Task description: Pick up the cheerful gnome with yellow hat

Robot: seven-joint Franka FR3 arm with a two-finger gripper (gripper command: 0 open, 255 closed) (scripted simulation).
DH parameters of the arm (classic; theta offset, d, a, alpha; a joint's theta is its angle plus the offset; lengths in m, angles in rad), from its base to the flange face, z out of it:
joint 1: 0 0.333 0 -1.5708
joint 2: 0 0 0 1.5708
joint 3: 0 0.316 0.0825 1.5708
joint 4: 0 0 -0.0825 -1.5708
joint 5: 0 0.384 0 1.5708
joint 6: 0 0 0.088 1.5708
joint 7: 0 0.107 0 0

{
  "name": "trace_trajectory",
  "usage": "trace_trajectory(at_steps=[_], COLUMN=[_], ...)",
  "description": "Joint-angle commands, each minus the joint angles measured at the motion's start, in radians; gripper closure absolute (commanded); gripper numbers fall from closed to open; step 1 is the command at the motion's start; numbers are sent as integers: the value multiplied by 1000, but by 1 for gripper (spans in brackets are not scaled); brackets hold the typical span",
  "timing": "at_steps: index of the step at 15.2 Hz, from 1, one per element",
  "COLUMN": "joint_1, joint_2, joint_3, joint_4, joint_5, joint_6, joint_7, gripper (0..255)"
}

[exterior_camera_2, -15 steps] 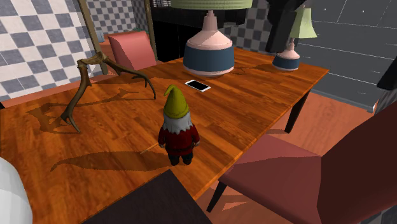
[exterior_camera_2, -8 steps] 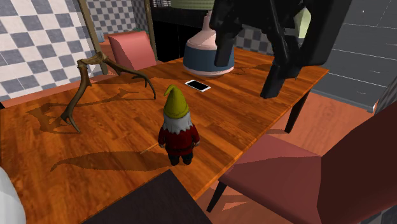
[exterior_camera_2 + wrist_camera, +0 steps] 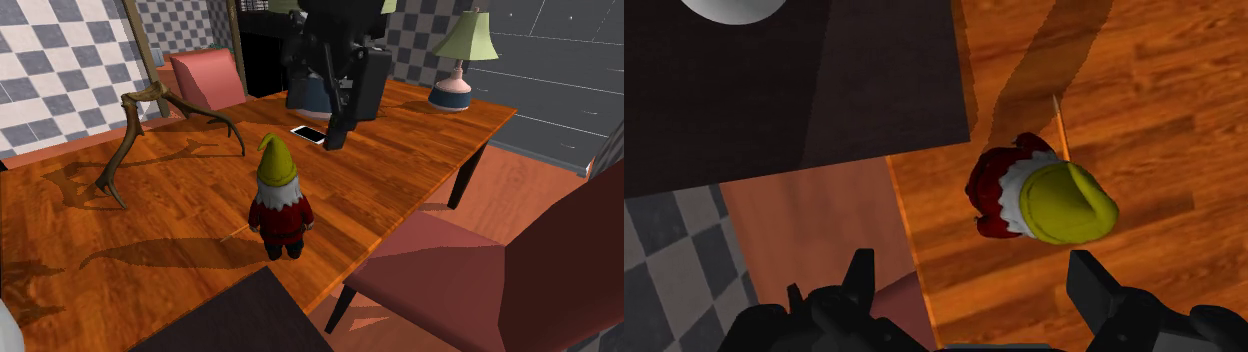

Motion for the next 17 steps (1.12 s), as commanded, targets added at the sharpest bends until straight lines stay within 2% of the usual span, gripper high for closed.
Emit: trace_trajectory(at_steps=[1,7,15,17], joint_1=[24,87,97,97], joint_2=[33,157,212,212], joint_3=[32,125,149,149], joint_4=[-9,15,-50,-50], joint_5=[46,165,196,196], joint_6=[52,192,311,311], joint_7=[25,89,62,62], gripper=[0,0,0,0])
